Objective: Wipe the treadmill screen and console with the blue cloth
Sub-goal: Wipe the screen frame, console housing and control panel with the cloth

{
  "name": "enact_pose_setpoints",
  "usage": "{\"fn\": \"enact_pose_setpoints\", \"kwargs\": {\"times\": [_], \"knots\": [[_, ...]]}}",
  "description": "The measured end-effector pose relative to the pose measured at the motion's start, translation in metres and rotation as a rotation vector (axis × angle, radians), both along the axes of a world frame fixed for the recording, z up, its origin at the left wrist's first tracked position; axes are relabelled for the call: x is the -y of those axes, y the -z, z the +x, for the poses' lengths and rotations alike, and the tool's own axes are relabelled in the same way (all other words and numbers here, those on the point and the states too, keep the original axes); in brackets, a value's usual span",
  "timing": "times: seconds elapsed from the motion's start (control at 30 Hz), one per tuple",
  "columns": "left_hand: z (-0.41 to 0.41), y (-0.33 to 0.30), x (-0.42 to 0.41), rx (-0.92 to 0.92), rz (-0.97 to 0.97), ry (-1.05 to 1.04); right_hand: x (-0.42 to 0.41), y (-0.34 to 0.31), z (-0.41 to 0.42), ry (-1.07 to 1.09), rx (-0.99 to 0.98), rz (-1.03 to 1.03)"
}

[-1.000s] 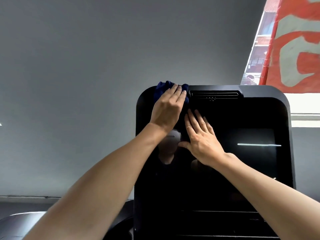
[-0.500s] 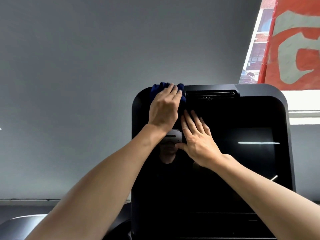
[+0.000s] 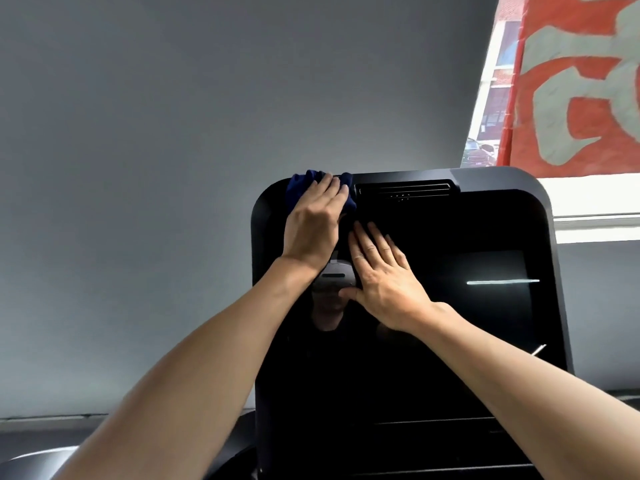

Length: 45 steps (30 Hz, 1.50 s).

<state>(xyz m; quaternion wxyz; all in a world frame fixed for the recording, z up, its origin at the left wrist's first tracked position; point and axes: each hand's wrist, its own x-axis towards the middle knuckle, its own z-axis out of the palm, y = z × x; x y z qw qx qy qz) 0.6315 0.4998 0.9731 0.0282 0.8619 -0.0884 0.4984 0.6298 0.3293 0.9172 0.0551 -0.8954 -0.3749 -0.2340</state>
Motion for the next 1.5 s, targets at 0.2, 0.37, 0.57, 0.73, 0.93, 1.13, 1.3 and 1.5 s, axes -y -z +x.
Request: {"fn": "enact_pose_setpoints", "kwargs": {"times": [0.2, 0.37, 0.57, 0.73, 0.93, 1.13, 1.3, 1.5], "knots": [[0.002, 0.008, -0.002, 0.072, -0.043, 0.063, 0.035, 0.007, -0.003, -0.097, -0.045, 0.073], [0.012, -0.007, 0.046, -0.152, -0.132, 0.192, 0.075, 0.004, 0.006, 0.133, -0.023, 0.127], [0.043, -0.040, 0.089, -0.485, 0.419, -0.132, 0.095, -0.003, 0.019, 0.209, -0.117, 0.098], [0.063, -0.037, 0.139, -0.468, 0.381, -0.081, 0.106, -0.001, 0.031, 0.124, -0.176, 0.123], [0.039, -0.033, 0.078, -0.399, 0.579, -0.097, 0.140, 0.002, 0.046, -0.040, -0.028, 0.134], [0.035, -0.031, 0.065, -0.387, 0.627, -0.282, 0.169, -0.006, 0.067, 0.100, 0.113, 0.163], [0.051, -0.038, 0.096, -0.467, 0.492, -0.274, 0.164, 0.001, 0.072, 0.162, 0.006, 0.058], [0.046, -0.024, 0.123, -0.410, 0.441, -0.253, 0.172, -0.010, 0.067, 0.163, -0.100, -0.049]]}}
